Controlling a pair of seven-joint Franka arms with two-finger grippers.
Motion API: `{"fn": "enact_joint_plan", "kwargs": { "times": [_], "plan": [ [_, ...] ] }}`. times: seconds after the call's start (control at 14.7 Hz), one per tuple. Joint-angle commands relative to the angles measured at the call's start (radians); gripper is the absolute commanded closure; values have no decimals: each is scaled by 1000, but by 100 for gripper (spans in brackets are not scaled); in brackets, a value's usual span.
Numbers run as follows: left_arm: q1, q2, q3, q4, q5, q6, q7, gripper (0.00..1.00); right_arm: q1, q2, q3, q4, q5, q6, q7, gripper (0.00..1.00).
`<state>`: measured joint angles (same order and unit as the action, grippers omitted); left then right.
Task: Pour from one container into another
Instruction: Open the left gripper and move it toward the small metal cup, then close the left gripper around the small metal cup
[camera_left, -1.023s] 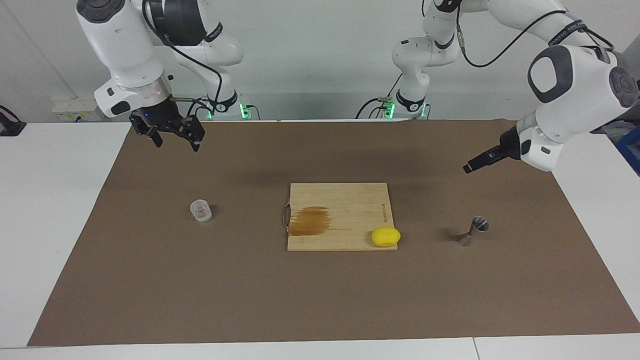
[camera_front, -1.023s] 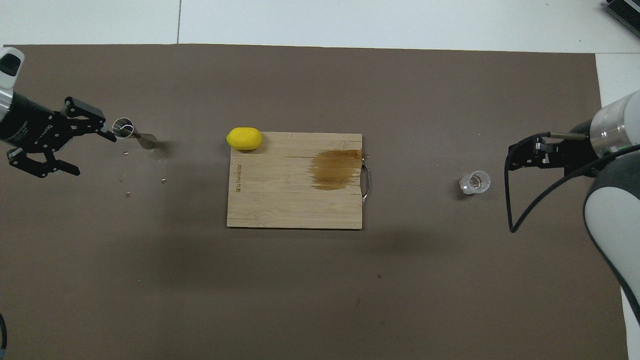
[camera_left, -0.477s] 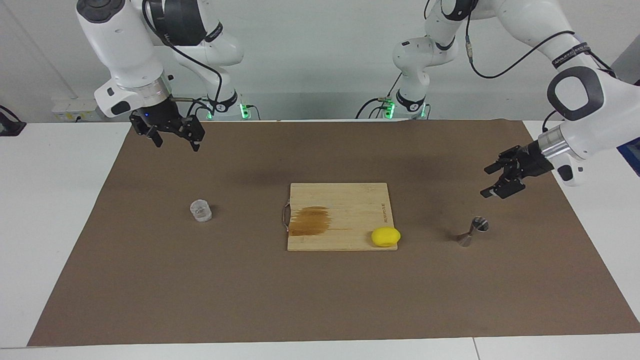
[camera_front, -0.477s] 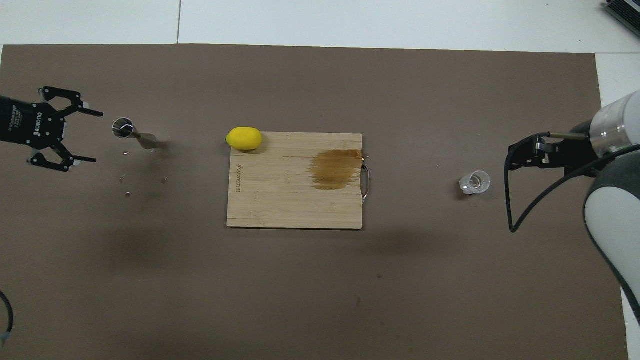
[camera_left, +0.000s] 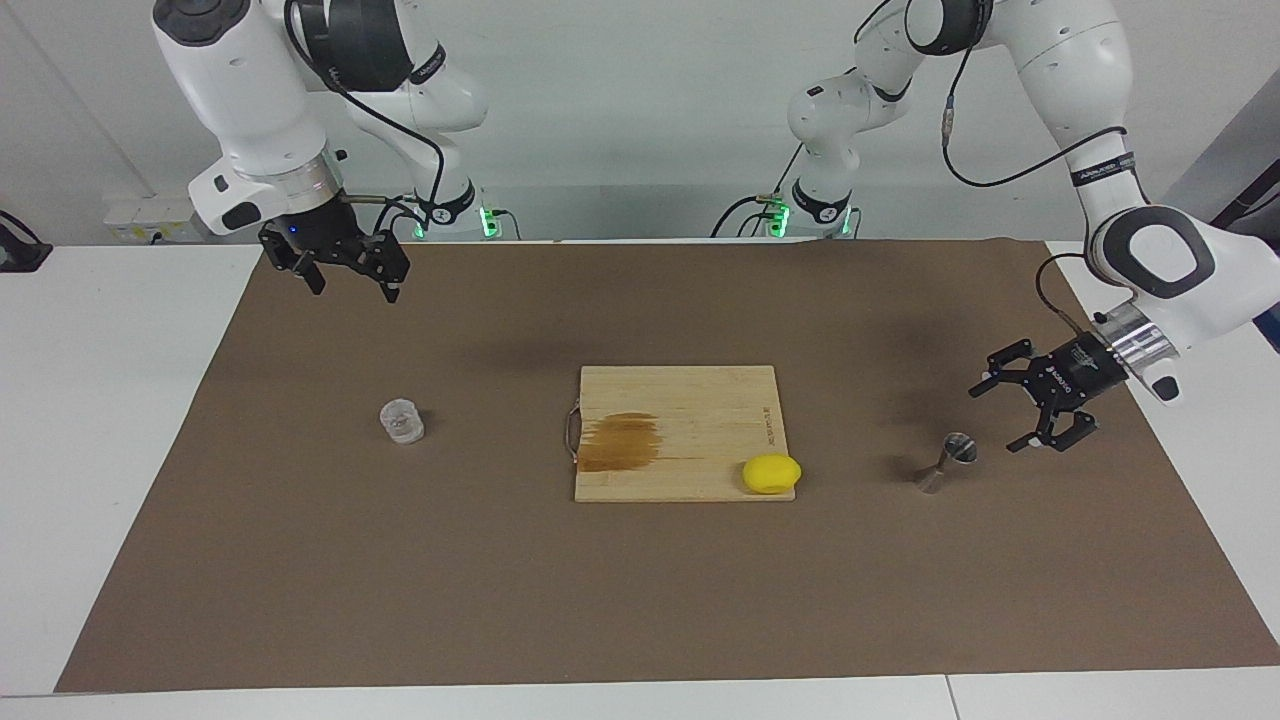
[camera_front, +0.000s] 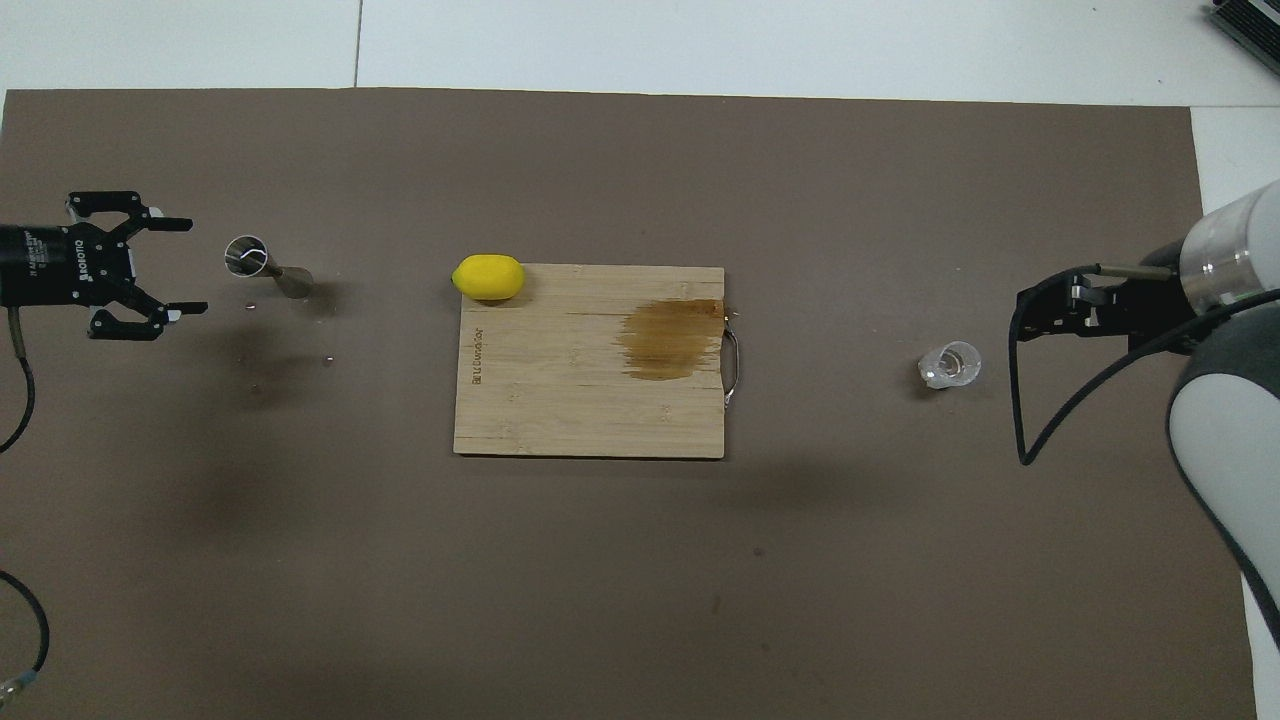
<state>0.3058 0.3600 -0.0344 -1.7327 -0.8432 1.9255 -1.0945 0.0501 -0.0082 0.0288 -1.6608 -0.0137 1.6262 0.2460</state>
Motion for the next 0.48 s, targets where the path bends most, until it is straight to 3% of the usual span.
{"fn": "enact_joint_plan", "kwargs": {
  "times": [0.0, 0.14, 0.41],
  "plan": [
    [-1, -3, -4, -40, -69, 58, -41, 0, -7, -13, 2, -10, 1, 1, -1, 0],
    [-16, -4, -5, -88, -108, 127, -42, 0, -7, -13, 2, -10, 1, 1, -1, 0],
    [-31, -7, -5, -125, -155, 139, -30, 0, -7, -13, 2, -10, 1, 1, -1, 0]
  ]
}}
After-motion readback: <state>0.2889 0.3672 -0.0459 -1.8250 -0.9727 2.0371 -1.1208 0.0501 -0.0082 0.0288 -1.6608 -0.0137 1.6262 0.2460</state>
